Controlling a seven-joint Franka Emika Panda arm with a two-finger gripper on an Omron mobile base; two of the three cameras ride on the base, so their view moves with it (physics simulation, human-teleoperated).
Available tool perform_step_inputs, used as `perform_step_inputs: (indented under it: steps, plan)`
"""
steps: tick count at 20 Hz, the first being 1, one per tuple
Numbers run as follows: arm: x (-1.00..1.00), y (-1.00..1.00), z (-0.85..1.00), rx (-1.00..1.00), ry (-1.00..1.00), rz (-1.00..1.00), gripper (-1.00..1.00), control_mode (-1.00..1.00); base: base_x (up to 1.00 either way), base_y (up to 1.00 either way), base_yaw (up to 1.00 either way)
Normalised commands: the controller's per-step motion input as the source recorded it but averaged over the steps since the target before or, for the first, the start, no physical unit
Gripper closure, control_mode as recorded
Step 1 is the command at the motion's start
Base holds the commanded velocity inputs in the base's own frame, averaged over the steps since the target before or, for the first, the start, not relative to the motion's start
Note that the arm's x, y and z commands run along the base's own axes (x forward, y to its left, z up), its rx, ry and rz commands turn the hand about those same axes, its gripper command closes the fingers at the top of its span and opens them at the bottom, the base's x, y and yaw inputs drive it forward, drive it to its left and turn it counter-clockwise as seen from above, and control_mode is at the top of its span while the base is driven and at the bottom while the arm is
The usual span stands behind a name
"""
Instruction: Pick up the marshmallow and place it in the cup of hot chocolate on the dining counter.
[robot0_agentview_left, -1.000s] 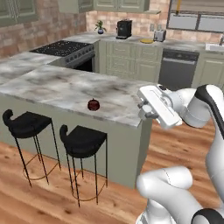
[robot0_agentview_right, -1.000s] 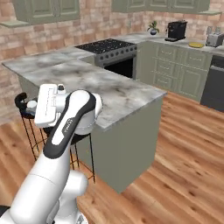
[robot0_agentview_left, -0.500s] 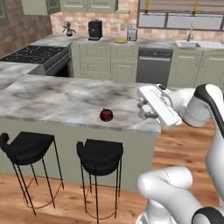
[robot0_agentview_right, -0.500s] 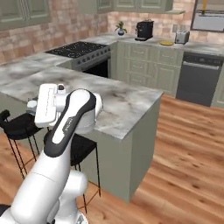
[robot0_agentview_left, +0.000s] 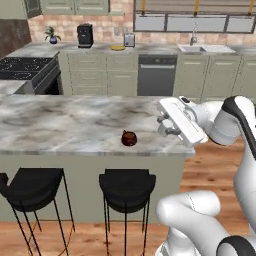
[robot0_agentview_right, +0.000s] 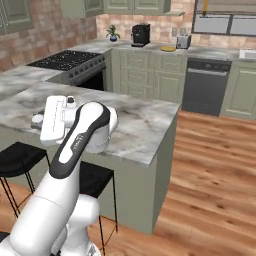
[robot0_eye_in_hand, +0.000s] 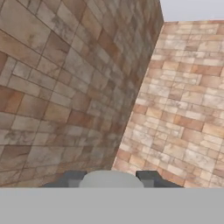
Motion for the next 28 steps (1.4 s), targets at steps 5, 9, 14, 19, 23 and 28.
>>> perform_step_inputs:
  steps: [5, 9, 14, 19, 23, 28]
  plan:
    - [0.0, 0.0, 0.0, 0.0, 0.0, 0.0, 1.0, 1.0, 0.57, -0.06, -0.22]
    - [0.0, 0.0, 0.0, 0.0, 0.0, 0.0, 1.0, 1.0, 0.59, 0.36, -0.36]
    - [0.0, 0.0, 0.0, 0.0, 0.0, 0.0, 1.0, 1.0, 0.66, 0.58, -0.31]
    - [0.3, 0.15, -0.1, -0.05, 0.02, -0.02, 1.0, -1.0, 0.37, 0.32, -0.08]
    - [0.66, 0.39, -0.36, -0.18, 0.07, -0.06, 1.0, -1.0, 0.0, 0.0, 0.0]
    - [0.67, 0.28, -0.4, -0.17, 0.11, -0.04, 1.0, -1.0, 0.0, 0.0, 0.0]
